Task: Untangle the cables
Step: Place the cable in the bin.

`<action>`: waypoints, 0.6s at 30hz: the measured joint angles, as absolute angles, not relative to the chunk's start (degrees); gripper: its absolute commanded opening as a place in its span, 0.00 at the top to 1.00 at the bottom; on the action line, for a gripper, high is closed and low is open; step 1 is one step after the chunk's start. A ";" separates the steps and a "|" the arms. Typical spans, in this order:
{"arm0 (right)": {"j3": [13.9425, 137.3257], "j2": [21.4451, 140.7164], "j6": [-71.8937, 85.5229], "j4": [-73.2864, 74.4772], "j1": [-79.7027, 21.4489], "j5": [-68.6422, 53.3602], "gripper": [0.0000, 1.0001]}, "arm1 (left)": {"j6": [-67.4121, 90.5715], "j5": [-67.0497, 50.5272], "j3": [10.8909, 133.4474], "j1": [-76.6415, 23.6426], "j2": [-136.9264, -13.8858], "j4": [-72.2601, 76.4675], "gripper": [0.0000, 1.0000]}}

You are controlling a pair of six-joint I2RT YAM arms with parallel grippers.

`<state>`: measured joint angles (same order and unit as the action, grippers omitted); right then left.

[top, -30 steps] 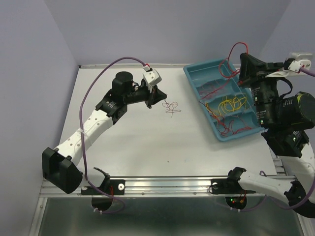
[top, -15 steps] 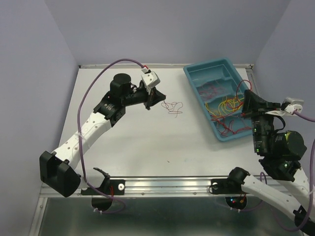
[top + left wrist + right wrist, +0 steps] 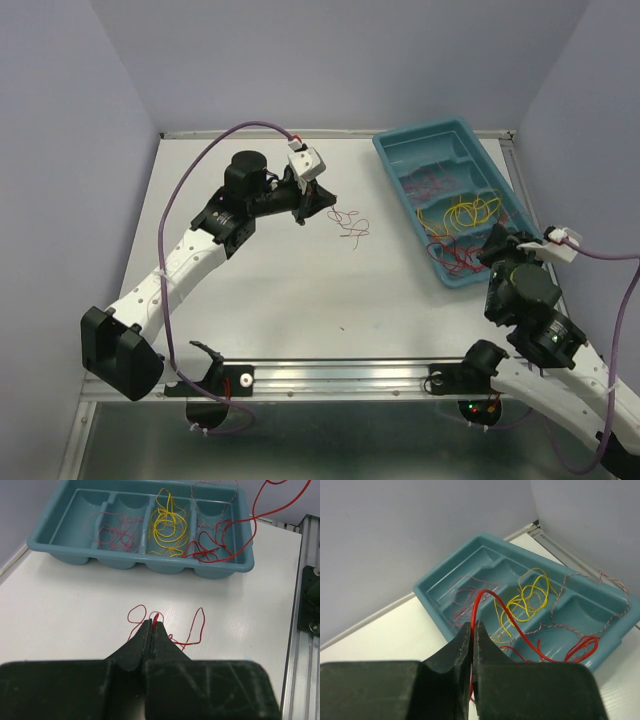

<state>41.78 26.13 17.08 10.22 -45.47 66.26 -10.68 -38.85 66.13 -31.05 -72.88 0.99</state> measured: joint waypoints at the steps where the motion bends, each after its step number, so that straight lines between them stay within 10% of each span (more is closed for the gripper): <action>1: 41.12 25.12 19.44 12.47 -45.47 67.07 0.99 | -10.70 -38.85 66.13 -31.05 -72.88 0.99 1.00; 18: 37.69 39.75 40.97 31.53 -40.69 62.19 0.99 | -11.49 -39.05 66.00 -31.05 -72.88 0.99 1.00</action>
